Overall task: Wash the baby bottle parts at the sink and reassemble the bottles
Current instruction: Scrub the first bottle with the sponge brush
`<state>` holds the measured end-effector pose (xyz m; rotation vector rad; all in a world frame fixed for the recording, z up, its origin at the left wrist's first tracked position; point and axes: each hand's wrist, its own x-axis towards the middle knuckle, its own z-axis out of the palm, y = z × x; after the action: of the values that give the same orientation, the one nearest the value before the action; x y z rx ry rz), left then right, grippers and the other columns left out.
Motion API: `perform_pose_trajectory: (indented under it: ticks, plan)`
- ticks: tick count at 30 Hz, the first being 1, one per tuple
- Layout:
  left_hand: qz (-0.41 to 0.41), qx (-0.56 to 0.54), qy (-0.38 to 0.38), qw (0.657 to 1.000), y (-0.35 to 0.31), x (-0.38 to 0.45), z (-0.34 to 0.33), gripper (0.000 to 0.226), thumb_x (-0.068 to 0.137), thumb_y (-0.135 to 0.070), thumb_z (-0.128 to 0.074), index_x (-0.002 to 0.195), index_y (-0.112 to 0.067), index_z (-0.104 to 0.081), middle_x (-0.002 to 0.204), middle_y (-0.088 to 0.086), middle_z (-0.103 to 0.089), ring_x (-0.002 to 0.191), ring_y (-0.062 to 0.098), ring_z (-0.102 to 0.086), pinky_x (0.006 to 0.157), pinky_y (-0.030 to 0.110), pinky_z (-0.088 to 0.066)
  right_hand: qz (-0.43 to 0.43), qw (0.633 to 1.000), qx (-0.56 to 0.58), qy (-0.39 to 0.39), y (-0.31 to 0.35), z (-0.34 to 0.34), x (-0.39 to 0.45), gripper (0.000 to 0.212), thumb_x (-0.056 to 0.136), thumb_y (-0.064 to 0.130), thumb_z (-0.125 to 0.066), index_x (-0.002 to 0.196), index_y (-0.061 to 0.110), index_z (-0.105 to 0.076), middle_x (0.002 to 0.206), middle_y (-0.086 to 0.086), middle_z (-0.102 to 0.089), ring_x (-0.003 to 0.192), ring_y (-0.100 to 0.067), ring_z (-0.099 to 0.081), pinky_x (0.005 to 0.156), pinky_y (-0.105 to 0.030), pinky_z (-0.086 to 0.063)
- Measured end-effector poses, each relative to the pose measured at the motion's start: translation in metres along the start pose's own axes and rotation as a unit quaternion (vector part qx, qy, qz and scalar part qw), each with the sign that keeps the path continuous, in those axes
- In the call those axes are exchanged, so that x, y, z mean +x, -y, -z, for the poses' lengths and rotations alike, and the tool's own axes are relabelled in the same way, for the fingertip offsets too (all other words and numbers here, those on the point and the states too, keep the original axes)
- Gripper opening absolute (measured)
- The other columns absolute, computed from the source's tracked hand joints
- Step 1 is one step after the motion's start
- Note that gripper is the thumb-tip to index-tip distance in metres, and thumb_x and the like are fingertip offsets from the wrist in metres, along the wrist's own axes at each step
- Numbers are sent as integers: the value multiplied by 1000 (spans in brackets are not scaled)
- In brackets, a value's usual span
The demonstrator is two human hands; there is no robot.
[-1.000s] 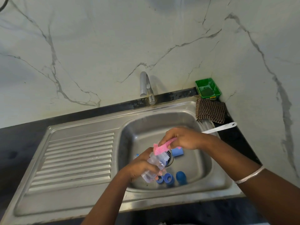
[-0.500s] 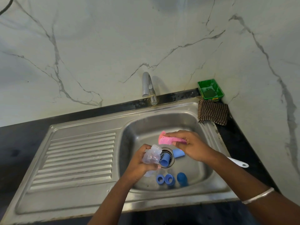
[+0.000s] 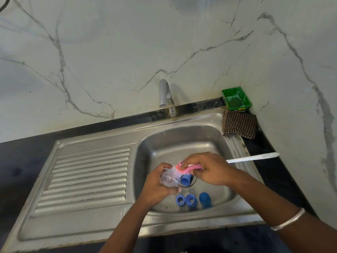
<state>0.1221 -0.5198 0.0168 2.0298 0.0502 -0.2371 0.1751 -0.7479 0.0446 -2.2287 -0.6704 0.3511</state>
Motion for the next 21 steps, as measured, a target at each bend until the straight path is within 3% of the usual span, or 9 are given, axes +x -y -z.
perform_pose_trajectory:
  ticks: [3, 5, 9, 12, 16, 21]
  plan:
    - [-26, 41, 3, 999, 2, -3, -1, 57, 57, -17, -92, 104, -28, -60, 95, -10, -68, 83, 12, -66, 67, 17, -51, -35, 996, 11, 77, 4, 7, 6, 46, 85, 17, -66, 103, 60, -63, 105, 35, -66, 95, 3, -63, 85, -32, -55]
    - [-44, 70, -6, 997, 1, -3, 0, 56, 60, -17, -89, 104, -33, -58, 94, -12, -67, 80, 12, -65, 68, 22, -52, -54, 993, 12, 102, 6, 8, 12, 41, 86, 19, -62, 104, 57, -62, 94, 32, -67, 84, 3, -63, 77, -31, -54]
    - [-68, 119, -52, 989, 2, 0, 8, 57, 63, -17, -85, 105, -42, -55, 94, -17, -66, 80, 10, -65, 68, 27, -55, -90, 992, 40, 81, 10, -3, 20, 24, 91, 25, -57, 104, 45, -54, 80, 2, -70, 62, -18, -60, 59, -36, -46]
    - [-92, 156, -57, 982, 6, 2, 16, 55, 63, -16, -81, 107, -38, -57, 92, -15, -65, 81, 10, -62, 70, 33, -53, -125, 990, 30, 58, 15, -9, 25, 14, 90, 33, -60, 100, 34, -50, 83, 1, -68, 69, -16, -66, 66, -41, -54]
    - [-128, 223, -65, 964, 13, 7, 27, 50, 63, -19, -77, 110, -28, -61, 95, -11, -66, 84, 13, -61, 74, 36, -52, -157, 987, -9, 44, 27, -18, 34, 13, 90, 33, -62, 98, 24, -60, 83, 6, -65, 74, -11, -64, 58, -27, -44]
    - [-142, 239, -26, 960, 25, 13, 42, 50, 65, -21, -80, 112, -24, -63, 98, -9, -67, 87, 15, -62, 75, 33, -52, -128, 990, -21, 47, 47, -29, 41, 12, 86, 33, -69, 97, 30, -68, 76, 12, -64, 70, -6, -63, 57, -24, -45]
